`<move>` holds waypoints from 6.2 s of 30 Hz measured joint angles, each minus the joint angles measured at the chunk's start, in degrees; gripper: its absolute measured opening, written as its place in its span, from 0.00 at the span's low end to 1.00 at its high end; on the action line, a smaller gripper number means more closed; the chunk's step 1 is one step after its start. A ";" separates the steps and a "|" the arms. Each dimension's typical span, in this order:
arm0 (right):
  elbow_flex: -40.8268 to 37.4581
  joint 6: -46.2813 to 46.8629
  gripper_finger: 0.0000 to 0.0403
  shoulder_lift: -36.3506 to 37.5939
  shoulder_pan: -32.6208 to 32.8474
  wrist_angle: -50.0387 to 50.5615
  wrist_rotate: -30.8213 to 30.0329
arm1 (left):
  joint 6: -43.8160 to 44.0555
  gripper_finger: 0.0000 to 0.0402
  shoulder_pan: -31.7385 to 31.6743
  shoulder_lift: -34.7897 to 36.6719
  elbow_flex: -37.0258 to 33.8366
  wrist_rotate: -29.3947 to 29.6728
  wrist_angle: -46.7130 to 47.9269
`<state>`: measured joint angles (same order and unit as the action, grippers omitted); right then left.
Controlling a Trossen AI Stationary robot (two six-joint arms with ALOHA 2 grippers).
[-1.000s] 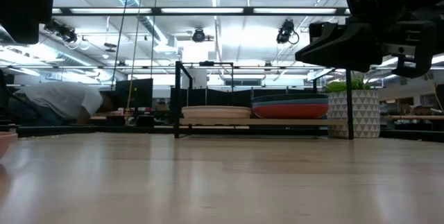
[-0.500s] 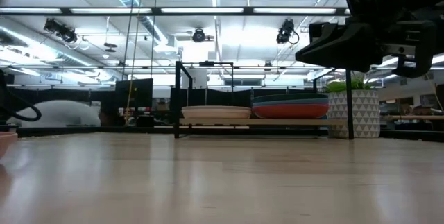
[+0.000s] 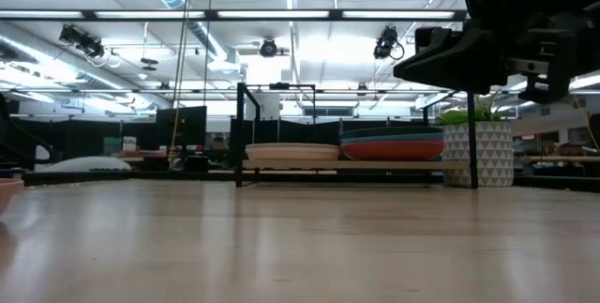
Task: Place and stack plates onto a shelf
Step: Stack the brown plate on the grey plate on the shelf, then stack the light blue plate on the brown plate on the shelf
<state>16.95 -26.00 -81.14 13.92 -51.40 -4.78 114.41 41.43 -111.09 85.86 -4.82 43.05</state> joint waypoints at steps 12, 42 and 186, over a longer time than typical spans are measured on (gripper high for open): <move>0.00 -0.81 0.18 -0.02 -1.41 0.64 6.03 | 2.16 0.39 0.04 -6.81 0.07 -3.35 1.29; 0.00 -0.76 0.18 -0.02 -1.43 0.48 6.43 | -3.72 0.16 1.66 -7.84 -0.02 -4.09 6.03; -4.09 22.68 0.18 0.07 18.61 1.65 -28.67 | -125.35 0.10 -42.17 1.10 13.18 13.44 11.63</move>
<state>12.86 -3.32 -81.08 32.53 -49.75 -33.45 -10.94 -0.74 -109.99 99.04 8.62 54.69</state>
